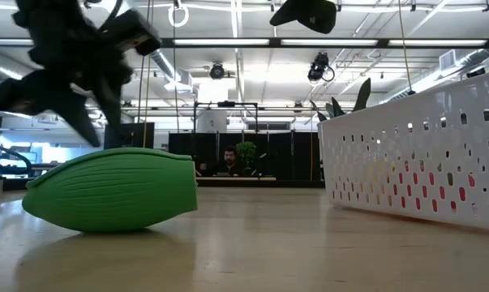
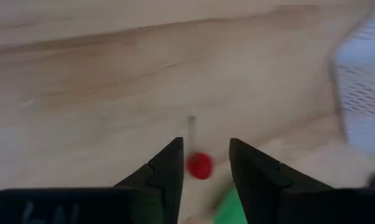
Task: Pick and placing Produce into tupperware
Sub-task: Put the cherry into the white bin
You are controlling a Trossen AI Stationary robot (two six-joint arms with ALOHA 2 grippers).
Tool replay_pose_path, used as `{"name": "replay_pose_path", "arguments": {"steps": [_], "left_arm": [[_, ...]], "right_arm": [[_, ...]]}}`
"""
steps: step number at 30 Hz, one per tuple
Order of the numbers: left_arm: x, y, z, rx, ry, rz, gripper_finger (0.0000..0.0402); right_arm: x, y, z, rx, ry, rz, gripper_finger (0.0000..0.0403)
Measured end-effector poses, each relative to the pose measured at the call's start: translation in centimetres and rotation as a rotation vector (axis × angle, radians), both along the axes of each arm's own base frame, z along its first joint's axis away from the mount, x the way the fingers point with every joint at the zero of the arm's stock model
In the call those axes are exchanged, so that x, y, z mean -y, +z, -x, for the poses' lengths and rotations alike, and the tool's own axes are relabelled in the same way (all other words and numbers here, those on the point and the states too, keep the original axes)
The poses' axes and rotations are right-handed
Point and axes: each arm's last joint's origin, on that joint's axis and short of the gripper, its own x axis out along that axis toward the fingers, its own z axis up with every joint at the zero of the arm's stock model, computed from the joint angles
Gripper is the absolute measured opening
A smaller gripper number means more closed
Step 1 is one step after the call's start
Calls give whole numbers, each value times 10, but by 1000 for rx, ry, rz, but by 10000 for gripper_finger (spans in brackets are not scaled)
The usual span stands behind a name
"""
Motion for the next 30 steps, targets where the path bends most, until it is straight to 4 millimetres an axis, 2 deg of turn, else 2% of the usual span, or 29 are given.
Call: {"name": "replay_pose_path", "arguments": {"steps": [6,12,20,30], "left_arm": [[-8,2,-7,35,-22,-6,169],[1,-16,-13,-19,-52,8,190],[13,-33,-29,29,-84,57,191],[13,-38,-28,-5,-66,60,190]], "right_arm": [[0,0,0,-2,-31,-31,186],[0,0,0,-3,-33,-33,175],[0,0,0,-3,-33,-32,172],[0,0,0,-3,-32,-32,171]]}}
